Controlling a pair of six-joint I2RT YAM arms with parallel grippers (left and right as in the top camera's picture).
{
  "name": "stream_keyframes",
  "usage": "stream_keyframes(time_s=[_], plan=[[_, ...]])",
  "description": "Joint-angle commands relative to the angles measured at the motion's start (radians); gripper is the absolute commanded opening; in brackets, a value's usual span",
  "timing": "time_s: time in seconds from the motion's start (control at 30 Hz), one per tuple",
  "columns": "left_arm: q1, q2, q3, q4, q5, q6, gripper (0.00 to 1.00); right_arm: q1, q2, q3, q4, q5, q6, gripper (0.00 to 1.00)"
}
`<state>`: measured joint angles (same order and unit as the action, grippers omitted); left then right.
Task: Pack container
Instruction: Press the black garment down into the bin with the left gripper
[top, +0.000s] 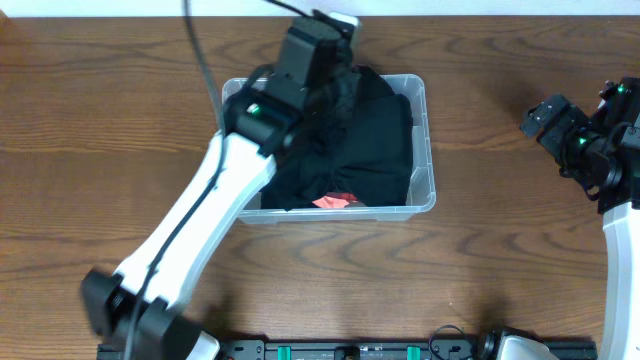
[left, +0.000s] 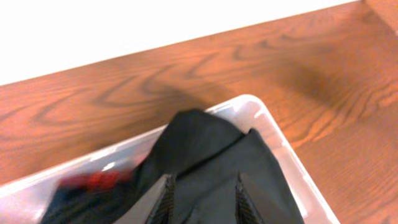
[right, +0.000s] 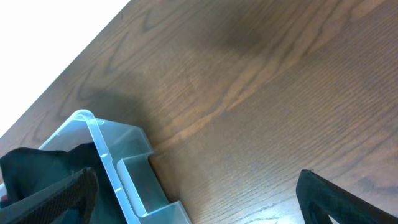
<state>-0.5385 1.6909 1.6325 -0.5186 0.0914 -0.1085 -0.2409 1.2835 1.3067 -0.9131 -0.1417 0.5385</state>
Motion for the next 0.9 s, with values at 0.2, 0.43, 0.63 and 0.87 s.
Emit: stream_keyframes(time_s=[0.2,0.43,0.63,0.87], plan=[[0.004,0.340,-0.011,-0.017,0.193,0.024,0.32,-0.008,0.002,0.001,0.000,0.004,0.006,0.99],[0.004,0.356,-0.010,-0.060,0.193,0.021,0.32,-0.008,0.002,0.001,0.000,0.004,0.006,0.99],[0.005,0.193,-0.002,-0.092,0.150,0.021,0.40,-0.008,0.002,0.001,0.000,0.004,0.006,0.99],[0.058,-0.141,0.003,-0.211,-0.034,0.021,0.67,-0.008,0.002,0.001,0.000,0.004,0.006,0.99]])
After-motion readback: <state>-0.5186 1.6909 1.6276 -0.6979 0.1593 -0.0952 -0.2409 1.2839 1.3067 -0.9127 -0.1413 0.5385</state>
